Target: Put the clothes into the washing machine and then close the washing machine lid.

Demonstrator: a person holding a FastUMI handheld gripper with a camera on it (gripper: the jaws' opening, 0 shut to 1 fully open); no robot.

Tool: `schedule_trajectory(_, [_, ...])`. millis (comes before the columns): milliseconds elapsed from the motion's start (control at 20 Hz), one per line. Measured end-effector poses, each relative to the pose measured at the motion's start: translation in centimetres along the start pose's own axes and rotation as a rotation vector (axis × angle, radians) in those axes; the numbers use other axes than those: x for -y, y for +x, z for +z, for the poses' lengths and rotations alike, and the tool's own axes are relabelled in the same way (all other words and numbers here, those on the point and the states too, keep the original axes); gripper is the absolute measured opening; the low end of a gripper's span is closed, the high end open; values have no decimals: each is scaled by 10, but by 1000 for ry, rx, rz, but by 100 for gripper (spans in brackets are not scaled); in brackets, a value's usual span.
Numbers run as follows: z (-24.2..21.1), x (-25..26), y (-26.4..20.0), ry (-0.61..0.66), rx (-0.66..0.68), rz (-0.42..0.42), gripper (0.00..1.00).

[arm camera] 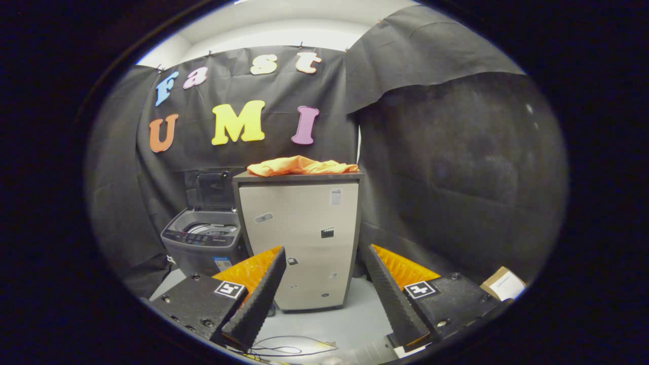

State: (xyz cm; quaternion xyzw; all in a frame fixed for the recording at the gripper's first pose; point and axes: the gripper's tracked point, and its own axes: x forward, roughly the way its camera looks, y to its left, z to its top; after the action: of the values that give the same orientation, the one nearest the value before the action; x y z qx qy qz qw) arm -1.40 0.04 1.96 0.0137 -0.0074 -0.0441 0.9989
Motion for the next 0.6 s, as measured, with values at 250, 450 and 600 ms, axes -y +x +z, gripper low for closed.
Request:
schedule_trajectory(250, [56,-7,20,12,10,-15,99])
schedule_trajectory(450, [132,-16,51,-17,56,-4,99])
schedule_trajectory(600, [188,-32,89,-35,99,34,99])
